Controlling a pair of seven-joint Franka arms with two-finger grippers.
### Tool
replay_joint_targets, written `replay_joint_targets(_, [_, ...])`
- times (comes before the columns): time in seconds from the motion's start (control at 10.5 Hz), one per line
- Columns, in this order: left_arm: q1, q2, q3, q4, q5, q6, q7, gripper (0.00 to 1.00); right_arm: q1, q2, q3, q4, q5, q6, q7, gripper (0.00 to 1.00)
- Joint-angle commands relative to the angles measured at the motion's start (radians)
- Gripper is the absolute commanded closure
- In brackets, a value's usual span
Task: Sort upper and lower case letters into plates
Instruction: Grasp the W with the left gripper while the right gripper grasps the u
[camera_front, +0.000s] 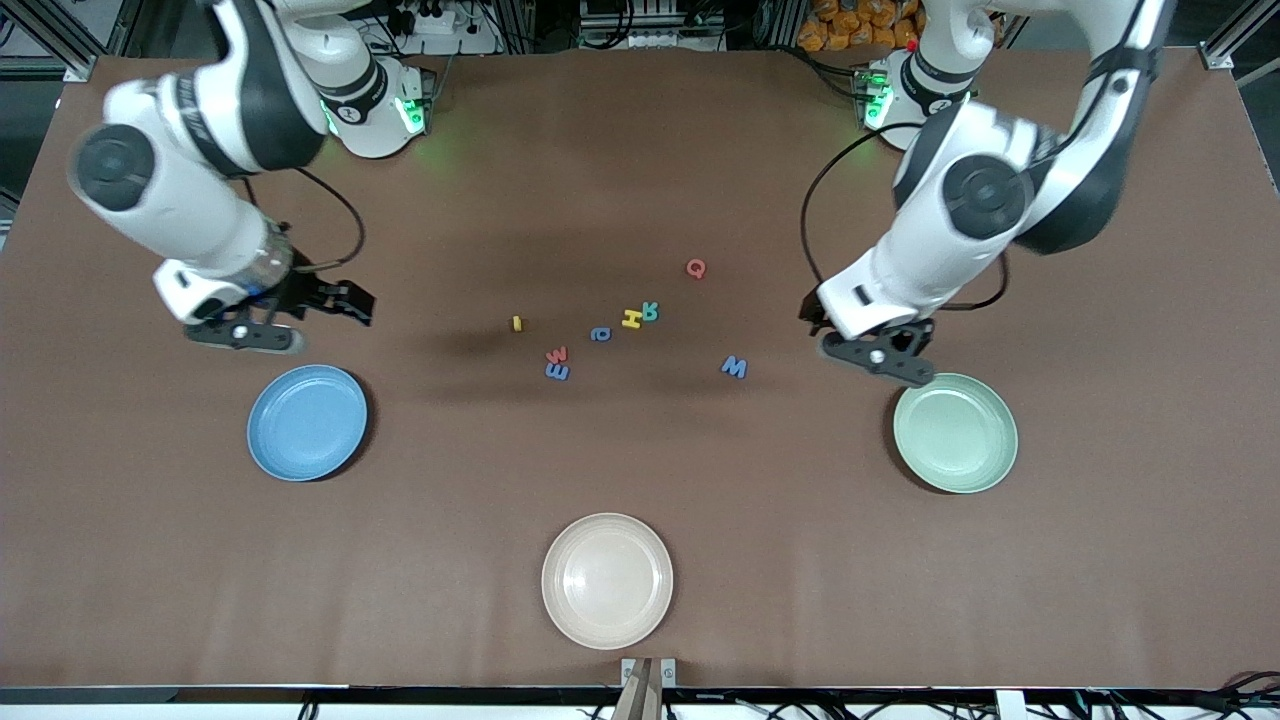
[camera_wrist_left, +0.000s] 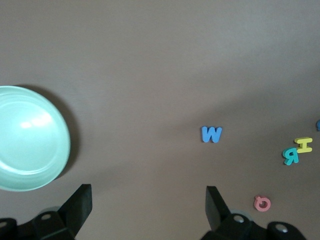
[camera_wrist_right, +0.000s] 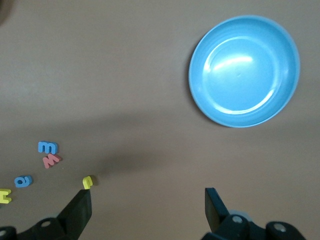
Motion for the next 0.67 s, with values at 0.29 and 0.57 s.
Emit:
replay_joint_targets(0.29, [-0.115, 0.168, 0.006, 0.0, -0.005, 0.192, -0.162, 0.0, 0.159, 0.19, -0.005, -0.02, 0.003, 0.21, 0.155, 0.0])
replay_joint_targets(0.57, [-0.226, 0.262, 0.09, 0.0, 0.001, 0.284, -0.245, 0.0, 0.222, 0.291, -0.005, -0.02, 0.003, 0.301, 0.211, 0.0])
